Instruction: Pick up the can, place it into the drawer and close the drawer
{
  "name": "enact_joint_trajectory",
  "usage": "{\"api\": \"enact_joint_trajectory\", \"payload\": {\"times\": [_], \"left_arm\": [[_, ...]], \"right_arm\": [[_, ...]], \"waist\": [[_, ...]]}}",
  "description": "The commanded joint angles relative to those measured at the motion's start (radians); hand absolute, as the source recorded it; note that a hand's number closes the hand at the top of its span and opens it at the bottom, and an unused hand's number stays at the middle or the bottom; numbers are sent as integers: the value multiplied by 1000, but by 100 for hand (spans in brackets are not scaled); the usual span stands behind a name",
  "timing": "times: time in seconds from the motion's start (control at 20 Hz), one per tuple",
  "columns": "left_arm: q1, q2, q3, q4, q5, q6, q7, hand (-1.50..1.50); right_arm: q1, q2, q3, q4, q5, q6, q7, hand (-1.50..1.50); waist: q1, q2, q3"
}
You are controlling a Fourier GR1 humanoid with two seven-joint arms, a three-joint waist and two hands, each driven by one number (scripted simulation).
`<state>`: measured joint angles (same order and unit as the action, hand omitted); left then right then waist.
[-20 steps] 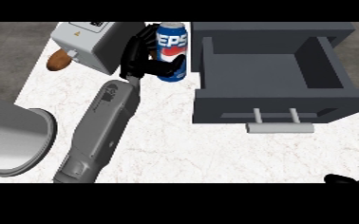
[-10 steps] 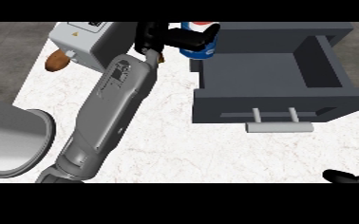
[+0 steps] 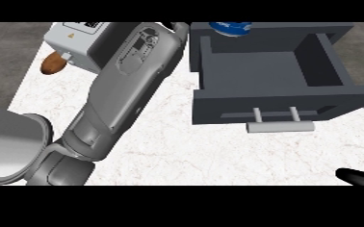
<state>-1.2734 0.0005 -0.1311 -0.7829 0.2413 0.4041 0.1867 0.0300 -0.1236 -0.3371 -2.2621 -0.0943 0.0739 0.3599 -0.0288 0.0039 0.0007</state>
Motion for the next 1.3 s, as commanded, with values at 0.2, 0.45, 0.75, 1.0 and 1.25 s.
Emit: {"api": "enact_joint_trajectory", "payload": {"times": [0.2,0.45,0.75,1.0,1.25], "left_arm": [[-208,0,-45,184,83,32,33,150],[-299,0,-84,323,129,69,18,150],[-318,0,-137,413,162,125,-67,150],[-341,0,-143,460,187,167,-91,-150],[-286,0,-203,450,225,238,-146,-150]], "right_arm": [[16,28,48,-28,46,-9,-5,-150],[-29,1,17,-8,-12,-2,7,-150],[-41,-28,39,-2,-3,25,28,-150],[-15,19,65,-6,33,6,-22,-150],[-88,-13,68,59,54,0,-12,-150]], "waist": [[-15,4,0],[-42,10,2],[-79,20,3],[-66,19,3],[-79,24,3]]}}
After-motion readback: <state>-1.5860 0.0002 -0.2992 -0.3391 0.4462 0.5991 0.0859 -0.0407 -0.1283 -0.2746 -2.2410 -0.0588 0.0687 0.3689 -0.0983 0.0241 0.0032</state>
